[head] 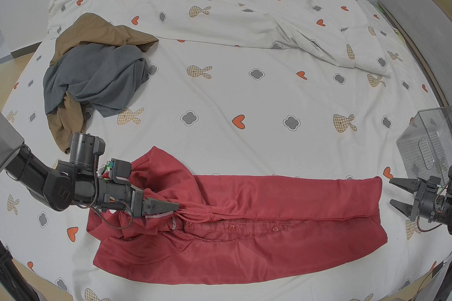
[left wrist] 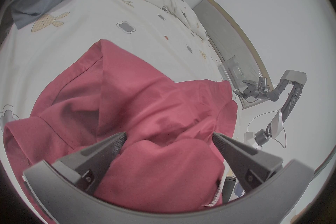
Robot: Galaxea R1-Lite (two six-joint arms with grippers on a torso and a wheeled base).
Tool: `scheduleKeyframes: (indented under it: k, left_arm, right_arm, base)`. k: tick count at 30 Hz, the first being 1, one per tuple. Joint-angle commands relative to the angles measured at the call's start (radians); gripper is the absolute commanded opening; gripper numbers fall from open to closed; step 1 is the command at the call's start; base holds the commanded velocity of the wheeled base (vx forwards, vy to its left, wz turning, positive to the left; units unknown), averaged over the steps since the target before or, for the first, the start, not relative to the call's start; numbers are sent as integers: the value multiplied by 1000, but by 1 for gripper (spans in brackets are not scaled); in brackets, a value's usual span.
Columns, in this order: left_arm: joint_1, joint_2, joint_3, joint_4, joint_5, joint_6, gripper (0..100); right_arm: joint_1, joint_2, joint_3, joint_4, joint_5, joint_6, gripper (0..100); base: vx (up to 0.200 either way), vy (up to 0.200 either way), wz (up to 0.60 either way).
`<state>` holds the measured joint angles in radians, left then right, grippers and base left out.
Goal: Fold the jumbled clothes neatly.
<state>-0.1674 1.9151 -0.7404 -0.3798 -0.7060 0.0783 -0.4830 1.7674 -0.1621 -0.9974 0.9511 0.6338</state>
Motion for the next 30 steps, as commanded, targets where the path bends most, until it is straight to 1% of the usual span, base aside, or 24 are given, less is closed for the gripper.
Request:
scheduleKeyframes:
  k: [1,2,4,5,7,8,10,11,13,14,15,17,18,22,23,27,30]
  left_arm:
    - [-30,-68,30,-1,0,0,100]
    - [-47,-85,46,-2,0,1,100]
    - [-55,-90,52,-2,2,3,100]
    - [-57,-88,52,-2,2,3,100]
    - [-57,-85,50,-2,2,3,100]
    - [-55,-84,50,-4,2,3,100]
    - [-55,-84,52,-4,2,3,100]
    - [-55,-85,52,-4,2,3,100]
    - [-55,-85,55,-4,8,3,100]
    - [-55,-85,56,-4,25,3,100]
    - [-55,-85,56,-4,28,3,100]
    - [-50,-80,58,-11,94,28,100]
    - [-46,-77,58,-18,109,41,100]
    - [-37,-84,59,-19,120,64,100]
    - [-35,-94,59,-18,122,64,100]
    - [-26,-131,72,-16,122,63,100]
    - [-20,-148,73,-13,122,63,100]
  right_arm:
    - [21,-164,35,5,5,12,100]
    - [115,-235,24,20,6,61,100]
    - [198,-255,-4,30,5,130,100]
    - [273,-249,-31,30,0,185,100]
    - [354,-224,-56,30,-2,222,100]
    - [403,-178,-76,26,-3,228,100]
    - [437,-126,-99,20,-8,227,100]
    - [457,-62,-137,19,-12,227,100]
    - [462,15,-181,19,-17,228,100]
    - [462,49,-194,19,-18,227,100]
    - [462,52,-194,17,-18,227,100]
    - [451,96,-197,17,-20,221,100]
    - [448,113,-197,17,-20,218,100]
    - [412,162,-200,3,-20,188,100]
    - [397,184,-200,-23,-18,170,100]
    - [380,213,-192,-72,-18,168,100]
    - [374,224,-191,-73,-18,167,100]
  base:
    - [0,0,0]
    - [0,0,0]
    - [0,0,0]
    - [0,0,0]
    - [0,0,0]
    - [0,0,0]
    - [0,0,0]
    - [0,0,0]
    - [0,0,0]
    - [0,0,0]
    - [0,0,0]
    - [0,0,0]
    - [0,0,0]
    - [0,0,0]
    - [0,0,0]
    - [0,0,0]
    - [0,0,0]
